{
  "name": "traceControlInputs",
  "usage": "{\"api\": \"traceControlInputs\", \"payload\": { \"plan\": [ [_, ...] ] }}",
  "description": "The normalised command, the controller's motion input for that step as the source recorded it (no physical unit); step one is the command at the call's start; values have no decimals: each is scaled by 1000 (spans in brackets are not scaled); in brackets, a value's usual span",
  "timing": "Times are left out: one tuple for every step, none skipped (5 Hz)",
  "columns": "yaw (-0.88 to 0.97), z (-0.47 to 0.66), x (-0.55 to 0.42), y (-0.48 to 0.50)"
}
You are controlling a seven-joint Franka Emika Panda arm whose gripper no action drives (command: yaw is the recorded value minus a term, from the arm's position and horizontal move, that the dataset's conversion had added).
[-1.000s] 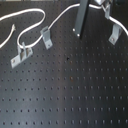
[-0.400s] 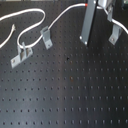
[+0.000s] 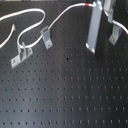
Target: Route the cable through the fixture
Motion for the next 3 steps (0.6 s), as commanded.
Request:
{"api": "traceControlInputs", "payload": {
  "plan": [
    [0,11,0,0],
    [63,166,-6,7],
    [189,123,-261,-207]
  ]
}}
